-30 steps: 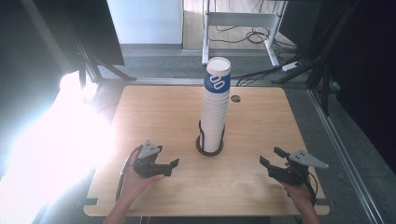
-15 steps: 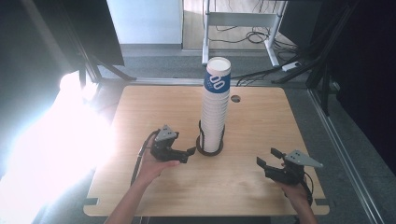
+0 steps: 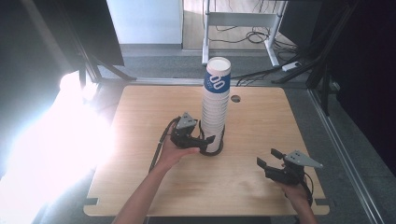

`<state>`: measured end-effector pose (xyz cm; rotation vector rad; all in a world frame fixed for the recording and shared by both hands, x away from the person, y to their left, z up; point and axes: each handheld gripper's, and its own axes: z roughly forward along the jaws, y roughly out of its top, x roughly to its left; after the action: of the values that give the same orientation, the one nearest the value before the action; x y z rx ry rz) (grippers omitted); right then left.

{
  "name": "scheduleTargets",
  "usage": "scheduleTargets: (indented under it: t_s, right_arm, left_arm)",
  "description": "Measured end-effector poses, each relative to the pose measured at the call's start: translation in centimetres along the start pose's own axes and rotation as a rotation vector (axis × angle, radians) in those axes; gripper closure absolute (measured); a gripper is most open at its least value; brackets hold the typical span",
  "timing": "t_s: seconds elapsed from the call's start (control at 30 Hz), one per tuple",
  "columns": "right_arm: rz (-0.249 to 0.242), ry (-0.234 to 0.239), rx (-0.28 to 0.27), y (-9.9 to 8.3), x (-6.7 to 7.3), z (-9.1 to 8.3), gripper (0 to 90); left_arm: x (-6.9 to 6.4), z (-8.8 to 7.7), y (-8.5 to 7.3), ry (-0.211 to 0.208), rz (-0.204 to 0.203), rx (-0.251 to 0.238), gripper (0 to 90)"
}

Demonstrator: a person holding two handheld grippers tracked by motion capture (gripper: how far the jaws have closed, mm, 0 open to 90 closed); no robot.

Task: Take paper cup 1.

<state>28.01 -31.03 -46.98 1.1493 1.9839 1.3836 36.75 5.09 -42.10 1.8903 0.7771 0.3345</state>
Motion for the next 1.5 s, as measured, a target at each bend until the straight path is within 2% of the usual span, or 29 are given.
scheduleTargets:
  t_s: [0.1,0.23,0.33,0.57,0.67,0.77,1.0,1.1,1.17,1.2,1.23,1.27,1.3,1.33,1.37,1.4,1.43,1.5]
  right_arm:
    - [-0.002,0.005,0.0,0.0,0.1,0.0,26.4]
    - [-0.006,0.006,0.004,0.0,0.1,0.2,26.4]
    - [-0.005,0.009,0.009,0.0,0.1,0.3,26.3]
    - [0.002,0.012,0.026,-0.2,0.0,0.9,26.4]
    - [-0.002,0.015,0.027,-0.2,0.1,0.9,26.3]
    - [-0.007,0.018,0.026,-0.1,0.3,0.9,26.4]
    - [-0.017,0.026,0.014,0.8,0.5,1.0,26.3]
    - [-0.023,0.035,-0.004,1.9,0.5,0.9,26.2]
    - [-0.032,0.043,-0.025,3.4,0.6,0.7,26.1]
    - [-0.032,0.043,-0.025,3.4,0.6,0.7,26.1]
    - [-0.036,0.06,-0.043,4.8,0.6,0.5,26.1]
    - [-0.036,0.06,-0.043,4.8,0.6,0.5,26.1]
    - [-0.039,0.087,-0.057,6.6,0.7,0.4,26.0]
    - [-0.039,0.087,-0.057,6.6,0.7,0.4,26.0]
    - [-0.058,0.109,-0.068,8.6,0.9,0.5,25.6]
    - [-0.065,0.128,-0.071,9.5,1.0,0.6,25.3]
    - [-0.065,0.128,-0.071,9.5,1.0,0.6,25.3]
    - [-0.08,0.143,-0.08,11.4,1.1,0.8,25.0]
  left_arm:
    - [-0.1,0.7,0.6,0.002,0.004,0.003,5.7]
    - [0.0,0.9,1.1,0.007,0.008,-0.008,6.4]
    - [0.2,1.1,1.4,0.019,0.016,0.002,6.5]
    - [0.1,1.8,2.2,0.022,0.018,-0.024,6.7]
    - [0.2,1.9,2.2,0.033,0.009,-0.045,8.9]
    - [0.4,2.3,2.2,0.012,-0.015,-0.053,8.9]
    - [0.4,2.6,2.1,0.013,-0.003,-0.063,10.4]
    - [0.3,2.6,2.1,0.021,0.007,-0.064,10.9]
    - [0.2,2.6,2.1,0.025,0.012,-0.066,11.4]
    - [0.2,2.5,2.1,0.026,0.015,-0.066,11.4]
    - [0.1,2.5,2.1,0.03,0.019,-0.067,11.8]
    - [0.1,2.5,2.1,0.03,0.019,-0.067,11.9]
    - [0.1,2.5,2.1,0.033,0.021,-0.066,12.0]
    - [0.1,2.5,2.1,0.036,0.023,-0.066,12.0]
    - [0.0,2.5,2.1,0.043,0.027,-0.066,12.2]
    - [-0.1,2.5,2.2,0.044,0.027,-0.066,12.2]
    - [-0.1,2.5,2.2,0.044,0.027,-0.066,12.2]
    - [-0.1,2.6,2.2,0.046,0.028,-0.067,12.2]
